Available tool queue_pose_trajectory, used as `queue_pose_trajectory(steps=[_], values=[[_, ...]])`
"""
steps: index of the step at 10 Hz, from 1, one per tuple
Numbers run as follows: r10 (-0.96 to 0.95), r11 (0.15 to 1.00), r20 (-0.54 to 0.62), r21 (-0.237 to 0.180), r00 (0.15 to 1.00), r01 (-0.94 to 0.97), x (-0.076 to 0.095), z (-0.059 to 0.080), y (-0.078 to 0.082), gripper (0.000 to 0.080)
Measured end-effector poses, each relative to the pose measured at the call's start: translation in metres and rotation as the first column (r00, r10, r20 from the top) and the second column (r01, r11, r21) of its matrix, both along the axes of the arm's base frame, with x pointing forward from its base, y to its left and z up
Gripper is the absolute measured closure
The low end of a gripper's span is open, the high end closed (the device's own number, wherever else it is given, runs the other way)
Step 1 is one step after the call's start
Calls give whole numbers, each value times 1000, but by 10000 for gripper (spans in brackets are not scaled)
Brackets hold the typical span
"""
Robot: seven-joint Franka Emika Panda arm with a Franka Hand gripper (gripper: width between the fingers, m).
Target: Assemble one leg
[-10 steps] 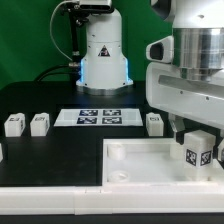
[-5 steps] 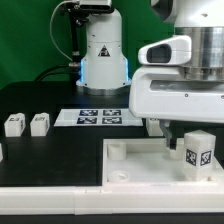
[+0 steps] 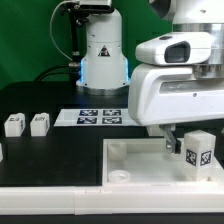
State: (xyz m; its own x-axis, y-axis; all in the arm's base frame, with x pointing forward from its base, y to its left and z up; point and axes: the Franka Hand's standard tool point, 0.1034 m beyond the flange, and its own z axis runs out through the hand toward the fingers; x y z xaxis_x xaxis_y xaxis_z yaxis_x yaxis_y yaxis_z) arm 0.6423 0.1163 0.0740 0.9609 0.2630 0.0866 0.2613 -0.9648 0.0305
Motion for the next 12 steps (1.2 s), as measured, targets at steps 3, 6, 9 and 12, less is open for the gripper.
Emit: queue_pose_trajectory(steps=[3,6,9,12], values=[[1,1000,0,1,1000,-1,0,0,1,400],[-42,999,-2,4,999,42,-1,-1,0,507],[-389,921,9,34,921,389,-1,-2,3,507],[-689,724,-1,50,725,688,-1,-1,-5,502]])
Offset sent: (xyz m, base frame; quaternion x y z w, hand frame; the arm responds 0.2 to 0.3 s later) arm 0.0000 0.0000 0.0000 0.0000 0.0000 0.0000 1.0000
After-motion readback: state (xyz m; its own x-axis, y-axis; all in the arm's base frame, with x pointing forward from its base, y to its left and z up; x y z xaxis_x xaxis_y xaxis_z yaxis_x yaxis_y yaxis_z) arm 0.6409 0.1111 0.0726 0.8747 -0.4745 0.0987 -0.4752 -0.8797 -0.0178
